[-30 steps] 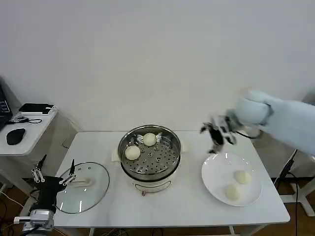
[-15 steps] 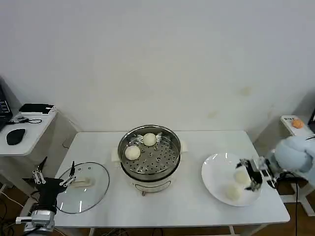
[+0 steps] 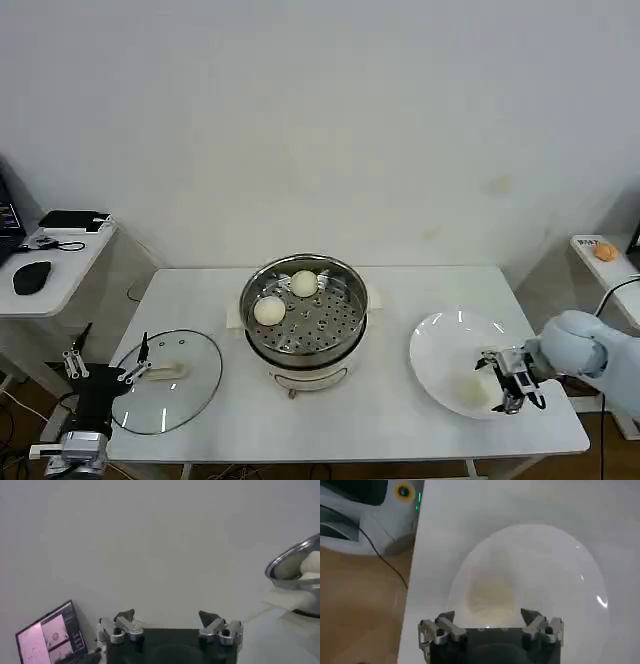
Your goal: Take steamed baozi put them in steamer then cover it.
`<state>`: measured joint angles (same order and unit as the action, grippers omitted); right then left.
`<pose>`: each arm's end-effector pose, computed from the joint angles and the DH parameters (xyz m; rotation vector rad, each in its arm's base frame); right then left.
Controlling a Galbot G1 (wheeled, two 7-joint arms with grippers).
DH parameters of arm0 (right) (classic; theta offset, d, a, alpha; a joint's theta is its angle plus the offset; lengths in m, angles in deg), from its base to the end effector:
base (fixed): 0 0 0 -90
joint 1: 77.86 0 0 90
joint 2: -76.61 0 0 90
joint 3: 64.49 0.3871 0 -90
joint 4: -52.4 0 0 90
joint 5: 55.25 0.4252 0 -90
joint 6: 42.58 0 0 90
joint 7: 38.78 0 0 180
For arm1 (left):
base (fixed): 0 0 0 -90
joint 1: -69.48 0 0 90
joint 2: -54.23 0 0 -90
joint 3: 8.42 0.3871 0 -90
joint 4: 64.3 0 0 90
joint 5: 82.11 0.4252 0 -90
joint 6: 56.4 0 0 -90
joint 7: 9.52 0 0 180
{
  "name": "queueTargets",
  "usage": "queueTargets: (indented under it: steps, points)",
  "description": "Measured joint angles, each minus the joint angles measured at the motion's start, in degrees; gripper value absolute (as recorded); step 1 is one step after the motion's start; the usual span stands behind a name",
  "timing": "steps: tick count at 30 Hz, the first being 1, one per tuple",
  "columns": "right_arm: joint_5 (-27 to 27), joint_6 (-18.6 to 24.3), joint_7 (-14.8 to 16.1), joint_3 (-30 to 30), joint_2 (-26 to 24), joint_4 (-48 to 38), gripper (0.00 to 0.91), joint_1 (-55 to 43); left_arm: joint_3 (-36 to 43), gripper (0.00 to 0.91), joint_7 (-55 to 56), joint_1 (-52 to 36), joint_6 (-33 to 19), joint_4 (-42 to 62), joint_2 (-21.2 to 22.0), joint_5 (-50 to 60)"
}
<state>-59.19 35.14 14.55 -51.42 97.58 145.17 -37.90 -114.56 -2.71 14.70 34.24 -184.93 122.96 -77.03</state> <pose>0.4583 -0.1942 -0.2587 1.3166 -1.3563 1.4055 0.2168 0.1566 -0.3023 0.2337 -3.0084 -0.8524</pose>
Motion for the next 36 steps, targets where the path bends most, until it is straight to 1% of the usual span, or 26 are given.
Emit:
queueTargets:
  steps: [7,11,13,15,18,21,29,36]
  points:
    - [-1.3,-0.3,-0.2,0.8,2.3,-3.2,0.907,2.0,-0.2,0.907,0.0,0.0,0.0,0.2,0.1,0.0]
    - [-1.6,-0.6,-0.4,1.2,3.3,-4.4,0.796,2.4,-0.1,0.907,0.0,-0.3,0.0,0.5,0.1,0.1]
    - [-1.6,-0.8,-0.4,1.4,3.7,-4.9,0.776,2.5,0.0,0.907,0.0,-0.3,0.0,0.5,0.2,0.1]
    - [-1.6,-1.0,-0.4,1.5,4.0,-5.0,0.705,2.5,0.1,0.907,0.0,-0.4,0.0,0.5,0.2,0.2]
    - [-1.5,-1.4,-0.3,1.6,4.2,-5.2,0.695,2.6,0.1,0.907,0.0,-0.4,0.0,0.5,0.1,0.2]
    - [-1.3,-1.6,0.0,1.6,4.3,-5.3,0.665,2.4,0.1,0.907,0.0,-0.3,0.0,0.3,0.0,0.2]
    - [-0.7,-1.3,1.4,1.2,4.0,-5.9,0.665,0.8,0.2,0.907,0.0,-0.5,0.0,0.2,0.1,0.2]
    - [0.3,0.2,3.9,1.3,4.2,-7.1,0.665,-2.8,-0.1,0.907,0.0,-0.4,0.0,0.2,0.0,0.1]
